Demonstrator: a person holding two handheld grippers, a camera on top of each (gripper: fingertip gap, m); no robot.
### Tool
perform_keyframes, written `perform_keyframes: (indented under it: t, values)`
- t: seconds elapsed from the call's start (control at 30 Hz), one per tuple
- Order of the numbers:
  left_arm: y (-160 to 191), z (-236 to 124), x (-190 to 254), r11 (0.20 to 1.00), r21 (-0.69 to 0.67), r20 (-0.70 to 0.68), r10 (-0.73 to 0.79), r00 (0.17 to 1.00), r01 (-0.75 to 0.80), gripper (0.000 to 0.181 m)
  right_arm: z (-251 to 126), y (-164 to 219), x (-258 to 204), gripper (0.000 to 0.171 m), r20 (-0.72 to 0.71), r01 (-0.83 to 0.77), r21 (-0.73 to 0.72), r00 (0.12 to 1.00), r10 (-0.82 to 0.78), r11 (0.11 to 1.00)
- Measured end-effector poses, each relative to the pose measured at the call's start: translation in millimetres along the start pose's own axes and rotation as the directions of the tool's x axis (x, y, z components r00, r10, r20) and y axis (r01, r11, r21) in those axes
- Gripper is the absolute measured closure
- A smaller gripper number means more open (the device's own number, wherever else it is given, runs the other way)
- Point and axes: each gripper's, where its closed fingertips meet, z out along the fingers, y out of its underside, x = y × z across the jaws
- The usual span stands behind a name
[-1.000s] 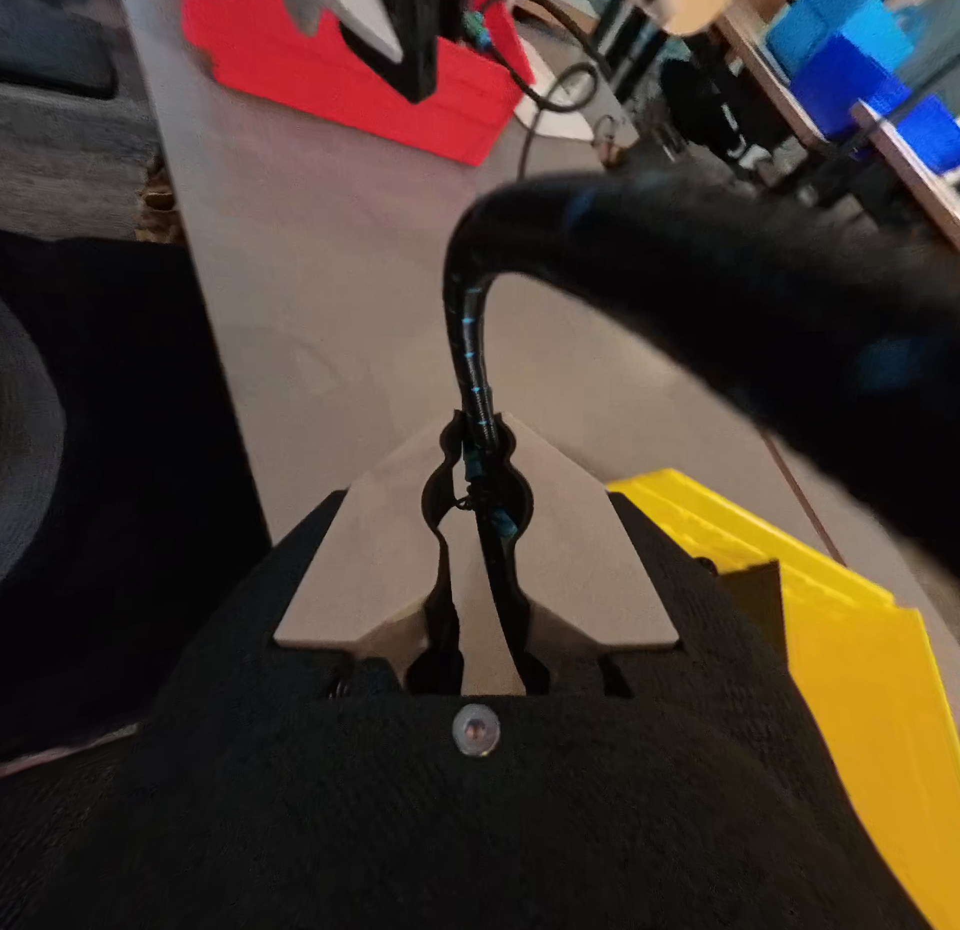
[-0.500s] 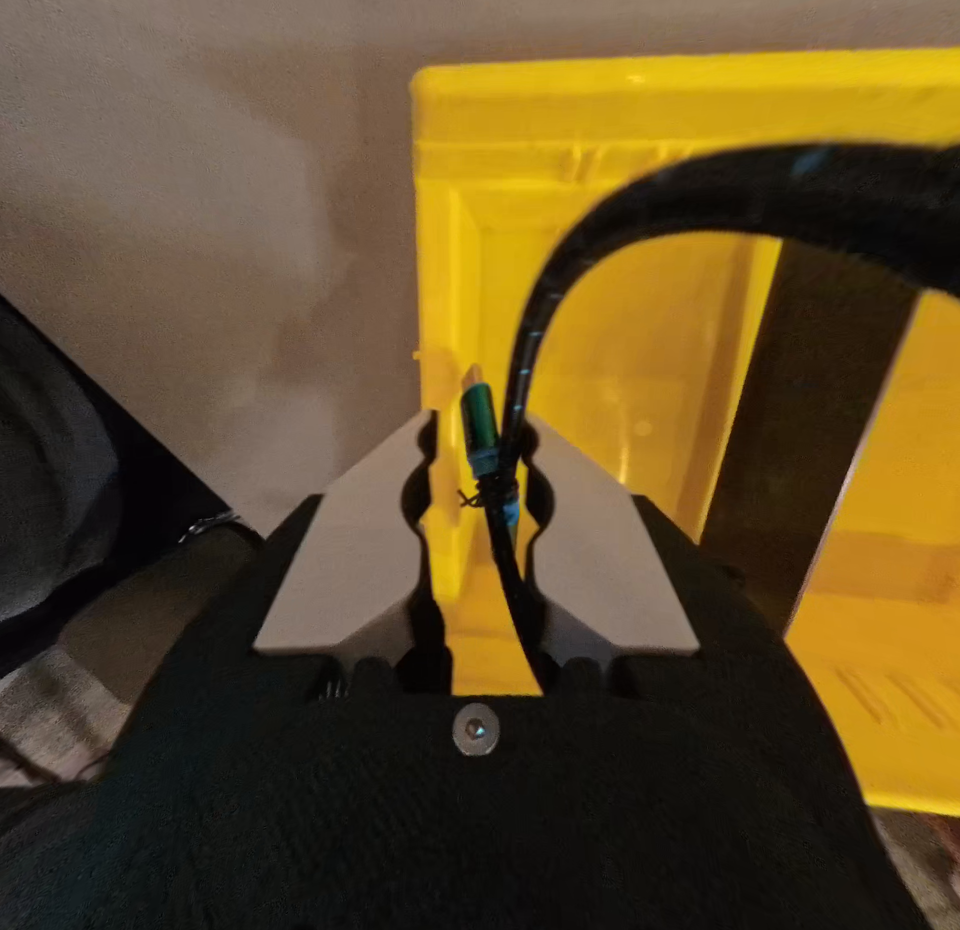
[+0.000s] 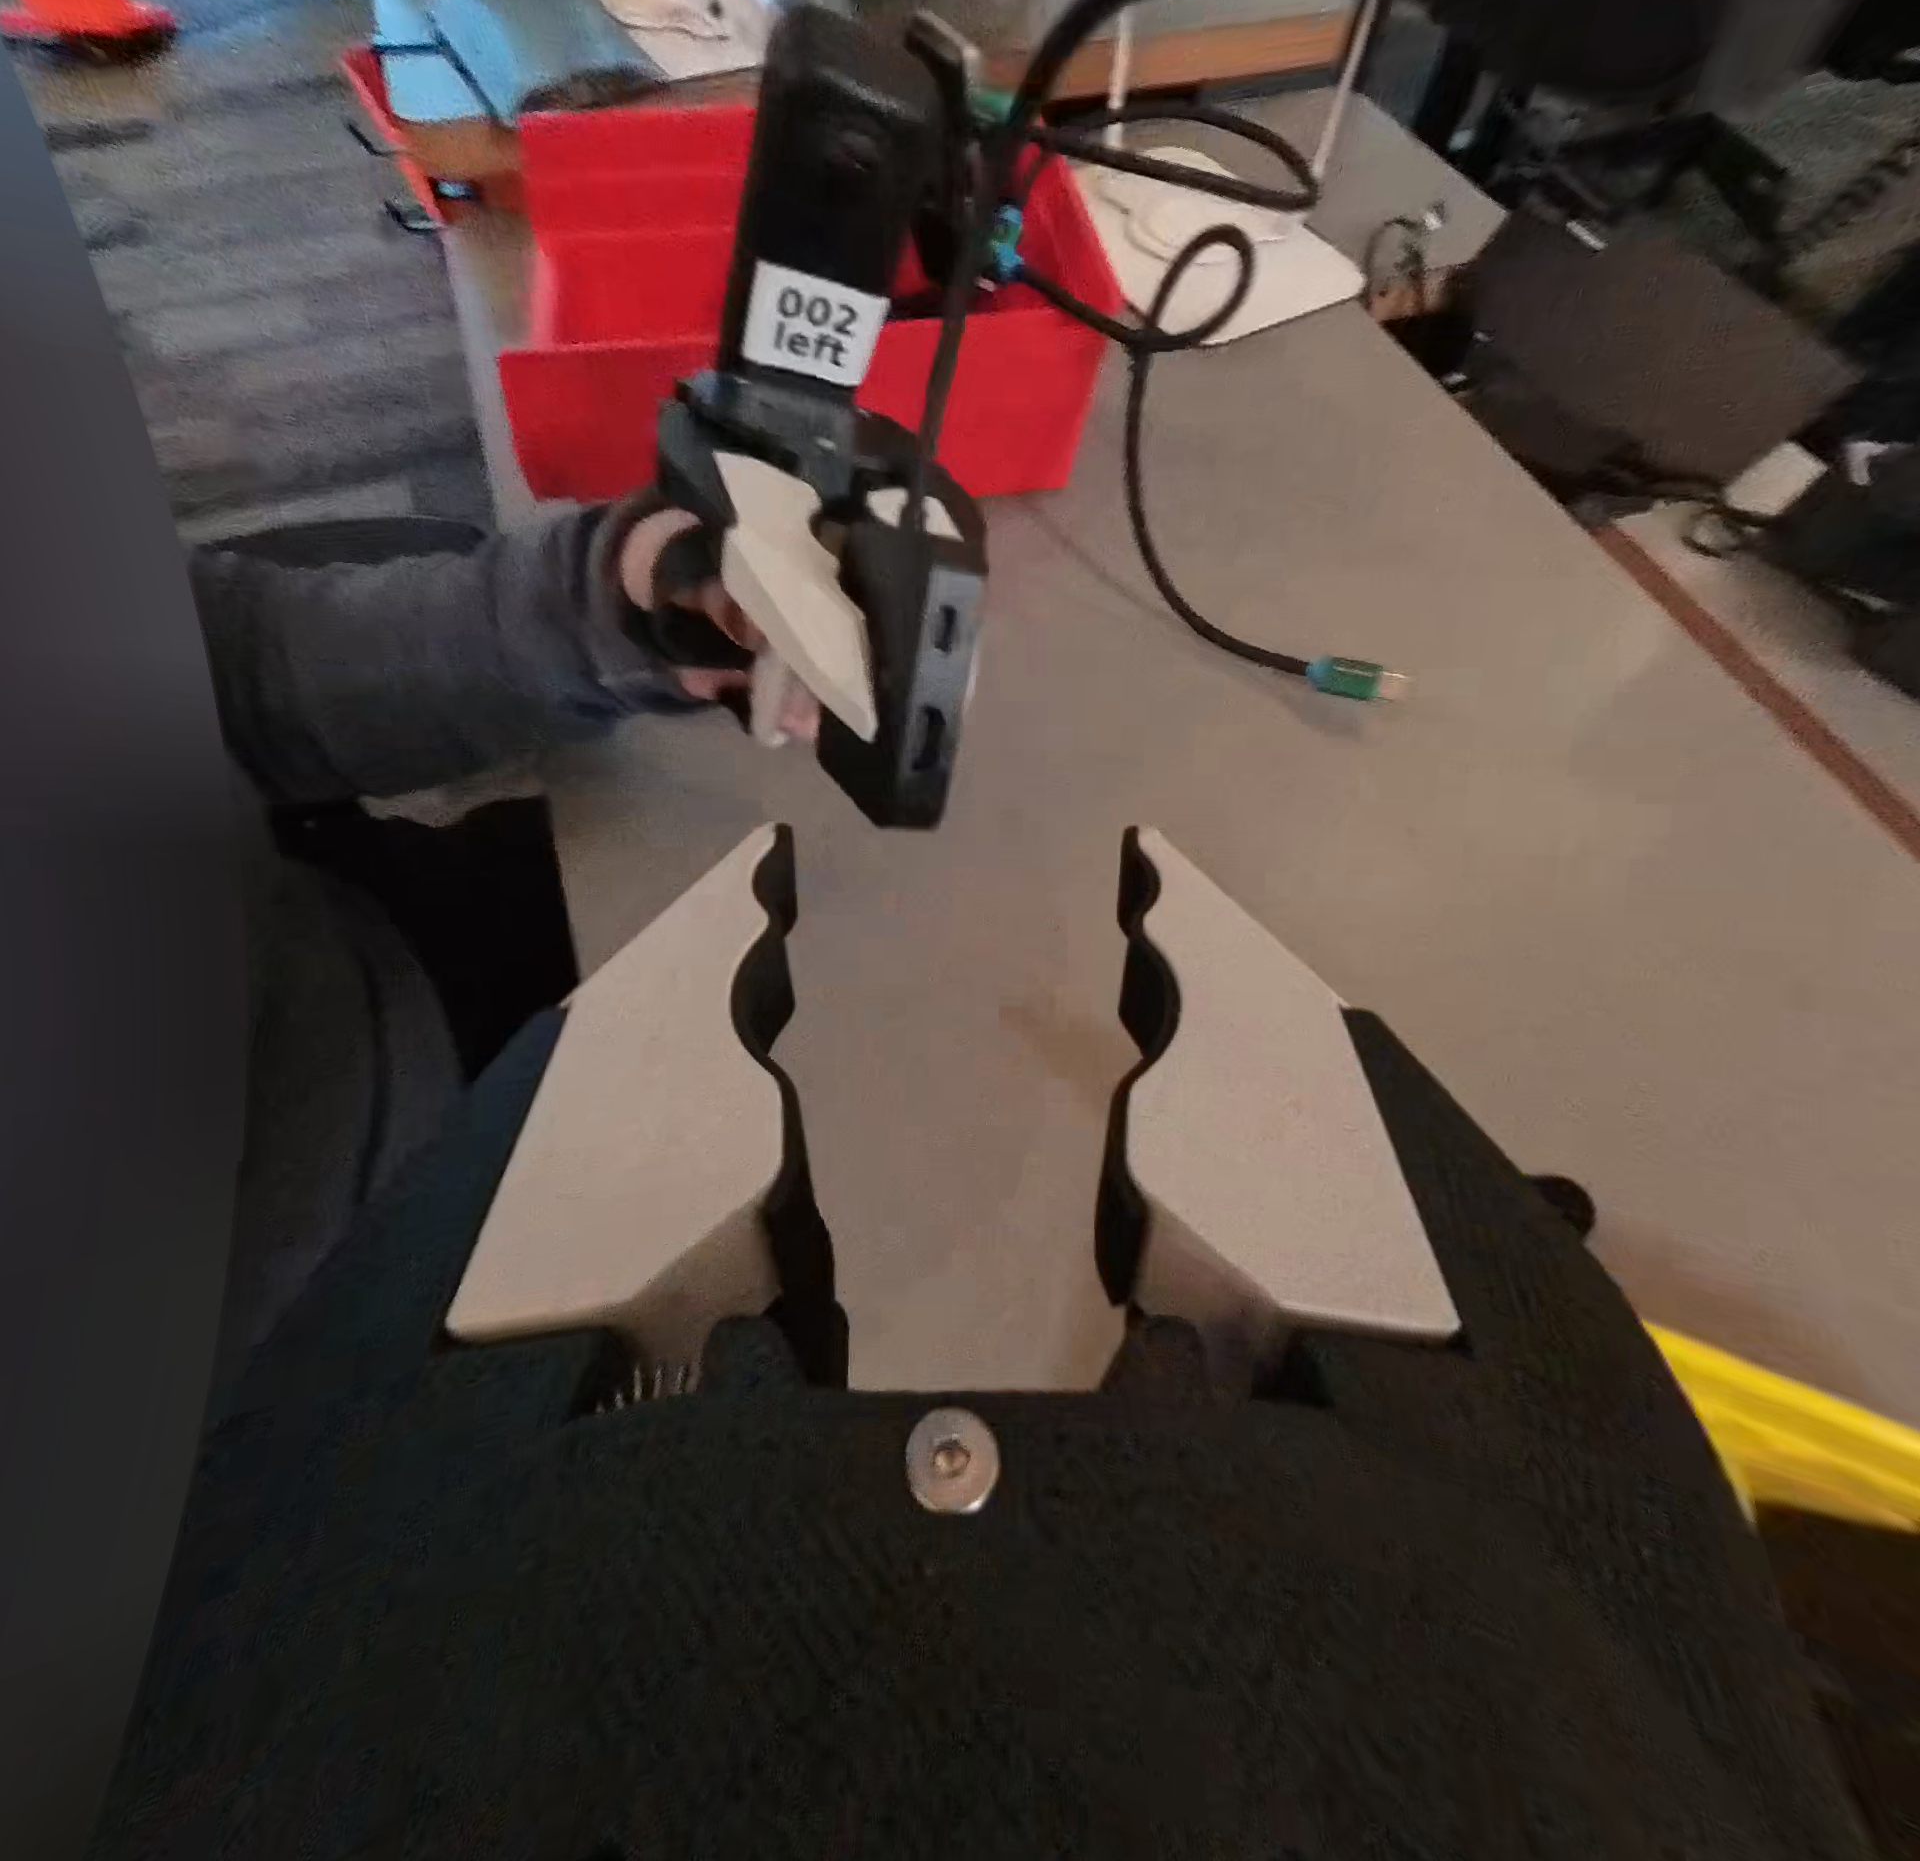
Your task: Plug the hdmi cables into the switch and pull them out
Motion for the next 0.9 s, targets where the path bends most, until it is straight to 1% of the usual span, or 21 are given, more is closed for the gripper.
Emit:
perform_keyframes:
  t: [0.1,0.17,0.2,0.23,0.27,0.3,0.43,0.47,0.5,0.6,0.67,0.7,0.73,0.77,0.8,0.83,0.87,0.9]
  values:
    - [2.8,1.3,8.8,1.000,0.000,-0.046,0.023,0.999,-0.023,0.170,25.6,2.8,-14.6,0.113,0.088,-0.030,-0.026,0.996,0.032,0.999]
    - [5.7,1.5,16.2,0.999,-0.009,-0.082,0.049,0.995,-0.050,0.170,37.3,6.7,-23.0,0.116,0.157,-0.056,-0.048,0.986,0.063,0.997]
    - [7.4,1.6,16.6,0.997,-0.016,-0.078,0.074,0.994,-0.076,0.171,41.5,7.4,-27.1,0.117,0.189,-0.072,-0.053,0.979,0.081,0.996]
    - [8.9,2.1,15.0,0.995,-0.026,-0.064,0.091,0.994,-0.093,0.171,44.5,7.3,-30.4,0.122,0.214,-0.080,-0.052,0.973,0.090,0.995]
    - [11.3,2.6,13.7,0.994,-0.041,-0.059,0.097,0.994,-0.099,0.171,46.4,6.7,-32.4,0.135,0.231,-0.079,-0.044,0.969,0.087,0.996]
    - [12.1,2.9,11.9,0.994,-0.048,-0.051,0.093,0.994,-0.095,0.170,47.4,6.3,-32.9,0.142,0.239,-0.070,-0.035,0.968,0.076,0.997]
    - [7.1,3.7,6.3,0.996,-0.011,-0.016,0.084,0.996,-0.084,0.170,45.2,5.3,-25.0,0.149,0.204,-0.030,-0.013,0.979,0.032,0.999]
    - [6.1,4.1,3.2,0.996,-0.005,0.005,0.084,0.996,-0.084,0.169,43.0,5.9,-21.8,0.155,0.185,-0.012,-0.018,0.983,0.015,1.000]
    - [7.2,3.3,-4.2,0.995,-0.019,0.052,0.095,0.994,-0.095,0.153,38.7,5.5,-17.0,0.159,0.158,0.006,-0.019,0.987,-0.003,1.000]
    - [8.6,-7.6,-25.7,0.986,-0.063,0.192,0.165,0.967,-0.156,0.141,6.1,-0.5,17.2,0.160,-0.003,0.063,-0.023,0.998,-0.063,0.998]
    - [1.7,-17.5,-36.2,0.982,-0.048,0.279,0.189,0.941,-0.183,0.135,-30.3,-5.0,54.3,0.160,-0.157,0.071,-0.033,0.985,-0.075,0.997]
    - [-1.7,-22.8,-41.6,0.980,-0.039,0.322,0.198,0.926,-0.196,0.134,-52.0,-2.0,78.6,0.160,-0.255,0.067,-0.072,0.963,-0.083,0.995]
    - [-4.2,-28.1,-46.8,0.978,-0.036,0.360,0.203,0.910,-0.204,0.133,-76.5,6.2,107.1,0.160,-0.370,0.053,-0.144,0.923,-0.104,0.988]
    - [-5.9,-33.3,-52.1,0.977,-0.036,0.396,0.207,0.895,-0.210,0.132,-103.2,20.5,136.3,0.159,-0.480,0.020,-0.247,0.866,-0.140,0.969]
    - [-7.4,-39.2,-57.7,0.977,-0.035,0.435,0.206,0.876,-0.212,0.132,-130.9,38.5,163.2,0.159,-0.567,-0.035,-0.359,0.802,-0.188,0.933]
    - [-9.4,-45.6,-63.3,0.976,-0.030,0.476,0.204,0.855,-0.216,0.132,-156.7,58.8,185.4,0.160,-0.619,-0.108,-0.463,0.750,-0.234,0.880]
    - [-11.5,-51.7,-67.1,0.975,-0.022,0.507,0.202,0.838,-0.223,0.132,-178.5,79.8,203.0,0.159,-0.644,-0.185,-0.548,0.716,-0.270,0.816]
    - [-13.6,-58.3,-70.7,0.974,-0.014,0.540,0.197,0.818,-0.226,0.132,-195.1,99.9,216.8,0.159,-0.653,-0.255,-0.607,0.700,-0.289,0.753]
